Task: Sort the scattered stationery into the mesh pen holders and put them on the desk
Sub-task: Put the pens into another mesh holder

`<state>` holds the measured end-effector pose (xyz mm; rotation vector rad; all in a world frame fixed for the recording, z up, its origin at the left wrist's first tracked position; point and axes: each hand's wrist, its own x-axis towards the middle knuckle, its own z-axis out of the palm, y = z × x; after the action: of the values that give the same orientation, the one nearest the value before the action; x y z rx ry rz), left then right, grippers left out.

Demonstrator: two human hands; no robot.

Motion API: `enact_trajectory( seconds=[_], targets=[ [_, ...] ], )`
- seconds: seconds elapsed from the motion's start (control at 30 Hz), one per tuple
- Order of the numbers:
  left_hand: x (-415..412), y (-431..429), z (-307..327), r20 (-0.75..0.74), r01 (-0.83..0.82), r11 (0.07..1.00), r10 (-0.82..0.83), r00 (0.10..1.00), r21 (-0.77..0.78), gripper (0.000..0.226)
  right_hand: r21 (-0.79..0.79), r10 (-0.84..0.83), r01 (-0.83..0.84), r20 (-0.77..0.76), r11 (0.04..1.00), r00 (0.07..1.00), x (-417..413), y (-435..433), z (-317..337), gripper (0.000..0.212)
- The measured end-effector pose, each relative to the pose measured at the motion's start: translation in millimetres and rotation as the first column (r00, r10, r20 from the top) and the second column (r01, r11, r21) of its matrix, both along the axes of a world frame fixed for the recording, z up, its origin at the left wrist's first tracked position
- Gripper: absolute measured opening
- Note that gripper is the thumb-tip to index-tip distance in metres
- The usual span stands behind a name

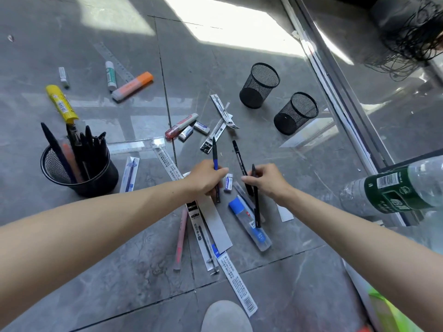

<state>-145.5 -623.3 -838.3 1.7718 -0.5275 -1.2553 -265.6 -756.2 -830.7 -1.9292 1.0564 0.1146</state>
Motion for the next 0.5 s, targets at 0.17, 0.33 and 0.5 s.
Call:
enact_trajectory(
  seconds=[0.17, 0.33, 0.5],
  targets=[
    [-0.8, -5.3, 5.0, -0.202, -0.133, 0.990, 0.121, 0.972, -0.046, 0.018, 0.331, -0.003, -0.025, 0.084, 0.943, 0.996, 20.4, 19.2, 13.5, 0.005],
    [4.9, 3.4, 4.3, -0.227, -0.151, 0.988, 0.138, 0.964, -0.041, 0.024, 0.480, -0.039, -0.007, 0.084, 0.877, 0.996, 24.8, 22.6, 11.8, 0.017],
    [10.9, 13.1, 7.2, -0.219, -0.132, 0.991, 0.131, 0.967, 0.007, 0.028, 0.510, -0.073, 0.030, 0.063, 0.860, 0.995, 29.2, 23.0, 16.9, 0.016]
  ],
)
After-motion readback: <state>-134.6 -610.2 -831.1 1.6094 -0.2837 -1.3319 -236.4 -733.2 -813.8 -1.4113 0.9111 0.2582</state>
